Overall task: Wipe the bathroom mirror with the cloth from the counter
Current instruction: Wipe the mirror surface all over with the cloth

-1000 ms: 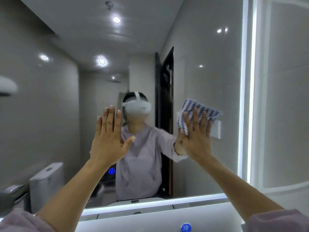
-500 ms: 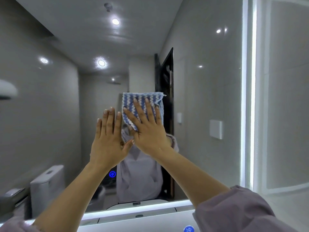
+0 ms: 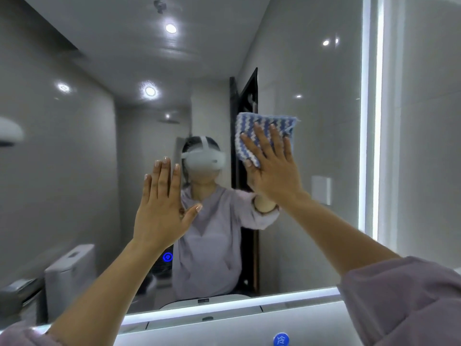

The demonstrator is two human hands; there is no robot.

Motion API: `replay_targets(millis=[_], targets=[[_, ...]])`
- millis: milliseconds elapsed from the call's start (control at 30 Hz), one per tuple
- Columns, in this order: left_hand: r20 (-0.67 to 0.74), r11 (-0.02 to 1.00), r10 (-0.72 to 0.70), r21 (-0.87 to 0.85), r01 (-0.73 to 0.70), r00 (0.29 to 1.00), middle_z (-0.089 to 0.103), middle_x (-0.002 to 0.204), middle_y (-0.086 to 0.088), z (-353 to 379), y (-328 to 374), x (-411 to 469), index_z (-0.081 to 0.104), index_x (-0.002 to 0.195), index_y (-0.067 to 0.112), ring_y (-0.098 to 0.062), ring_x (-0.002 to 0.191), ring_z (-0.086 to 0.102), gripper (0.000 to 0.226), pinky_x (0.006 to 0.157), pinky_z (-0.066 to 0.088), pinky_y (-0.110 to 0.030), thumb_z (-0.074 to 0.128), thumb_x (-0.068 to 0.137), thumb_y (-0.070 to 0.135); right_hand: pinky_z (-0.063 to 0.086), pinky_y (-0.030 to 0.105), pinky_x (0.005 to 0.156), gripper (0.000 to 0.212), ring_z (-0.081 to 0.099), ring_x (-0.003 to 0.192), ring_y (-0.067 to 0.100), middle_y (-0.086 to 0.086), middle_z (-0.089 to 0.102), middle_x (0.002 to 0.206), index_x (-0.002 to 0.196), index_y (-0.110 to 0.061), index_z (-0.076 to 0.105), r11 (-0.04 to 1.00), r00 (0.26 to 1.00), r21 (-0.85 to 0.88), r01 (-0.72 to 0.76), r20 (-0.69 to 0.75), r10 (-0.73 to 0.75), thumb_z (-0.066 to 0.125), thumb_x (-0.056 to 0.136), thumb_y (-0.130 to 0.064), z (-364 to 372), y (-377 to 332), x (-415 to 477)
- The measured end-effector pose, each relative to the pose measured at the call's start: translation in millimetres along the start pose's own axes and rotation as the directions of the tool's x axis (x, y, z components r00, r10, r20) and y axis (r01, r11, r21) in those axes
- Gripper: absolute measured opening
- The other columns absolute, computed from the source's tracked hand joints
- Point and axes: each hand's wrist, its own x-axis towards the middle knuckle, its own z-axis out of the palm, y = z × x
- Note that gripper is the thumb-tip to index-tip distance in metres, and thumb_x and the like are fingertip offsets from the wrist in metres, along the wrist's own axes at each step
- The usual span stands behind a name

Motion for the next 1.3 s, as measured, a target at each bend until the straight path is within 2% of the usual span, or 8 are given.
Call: replay_targets(millis=[233,433,600,733,867,967,1067,1300], targets=[[0.015,1.000,-0.003,-0.001,0.003,1.000,-0.012,0.158,-0.016,-3,2,0,-0.007,0.149,0.005,-0.028,0.146,-0.012,0.094,0.119,-0.008,-0.041,0.018,0.085,0.068,-0.009,0.042,0.119,0.062,-0.010,0.148,0.028,0.003,-0.006,0.162,0.152,-0.035,-0.004,0.936,0.927,-0.001,-0.351,0.140,0.348,0.007,0.095,-0.057,-14,81,-24],[0.018,1.000,-0.005,-0.026,0.005,1.000,-0.009,0.158,-0.018,-4,3,0,-0.004,0.149,0.004,-0.030,0.146,-0.009,0.093,0.119,-0.007,-0.042,0.020,0.085,0.068,-0.014,0.040,0.116,0.058,-0.014,0.147,0.027,0.003,-0.010,0.161,0.148,-0.035,-0.013,0.915,0.903,0.022,-0.402,0.173,0.392,0.019,0.101,-0.049,-11,88,-31],[0.015,0.999,-0.012,-0.037,0.013,1.000,-0.007,0.158,-0.018,-5,4,0,-0.001,0.149,0.003,-0.031,0.146,-0.007,0.093,0.119,-0.006,-0.042,0.017,0.085,0.068,-0.014,0.044,0.117,0.063,-0.013,0.147,0.029,0.006,-0.007,0.162,0.153,-0.028,-0.001,0.904,0.898,0.019,-0.427,0.125,0.422,0.018,0.097,-0.050,2,64,-35],[0.006,0.999,-0.007,-0.043,0.007,1.000,-0.007,0.158,-0.018,-6,5,0,0.000,0.149,0.003,-0.031,0.146,-0.007,0.094,0.119,-0.008,-0.041,0.019,0.084,0.067,-0.008,0.048,0.118,0.062,-0.009,0.147,0.034,0.011,-0.001,0.161,0.154,-0.026,0.003,0.933,0.933,0.034,-0.357,0.061,0.355,0.019,0.098,-0.049,7,37,-34],[0.009,0.999,-0.008,-0.036,0.008,1.000,-0.010,0.158,-0.017,-6,5,-1,-0.002,0.149,0.003,-0.030,0.146,-0.010,0.094,0.119,-0.008,-0.041,0.017,0.084,0.068,-0.004,0.051,0.118,0.064,-0.004,0.146,0.035,0.014,0.003,0.160,0.153,-0.019,0.018,0.993,0.993,0.029,-0.115,-0.003,0.115,0.041,0.097,-0.041,7,-10,-30],[0.014,0.999,-0.015,-0.042,0.016,1.000,-0.014,0.157,-0.015,-5,4,-1,-0.007,0.148,0.005,-0.028,0.146,-0.014,0.093,0.119,-0.008,-0.042,0.014,0.083,0.068,-0.005,0.052,0.118,0.060,-0.004,0.147,0.036,0.011,-0.002,0.161,0.153,-0.025,0.009,0.997,0.995,0.058,0.055,0.074,-0.059,0.034,0.100,-0.039,5,-59,-24],[0.026,0.999,-0.022,-0.041,0.024,0.999,-0.020,0.156,-0.014,-5,4,-1,-0.013,0.148,0.007,-0.026,0.145,-0.019,0.092,0.118,-0.011,-0.041,0.009,0.083,0.070,-0.014,0.048,0.117,0.057,-0.017,0.146,0.031,0.003,-0.015,0.160,0.151,-0.031,-0.007,0.992,0.984,0.095,0.080,0.149,-0.093,0.013,0.100,-0.044,1,-97,-14],[0.012,0.998,-0.032,-0.055,0.033,0.999,-0.026,0.155,-0.010,-6,5,-1,-0.019,0.147,0.010,-0.021,0.143,-0.023,0.090,0.117,-0.017,-0.036,0.009,0.084,0.069,-0.013,0.047,0.118,0.060,-0.028,0.143,0.025,-0.002,-0.022,0.159,0.149,-0.033,-0.014,0.987,0.973,0.132,0.094,0.196,-0.119,0.021,0.102,-0.042,-8,-119,4]])
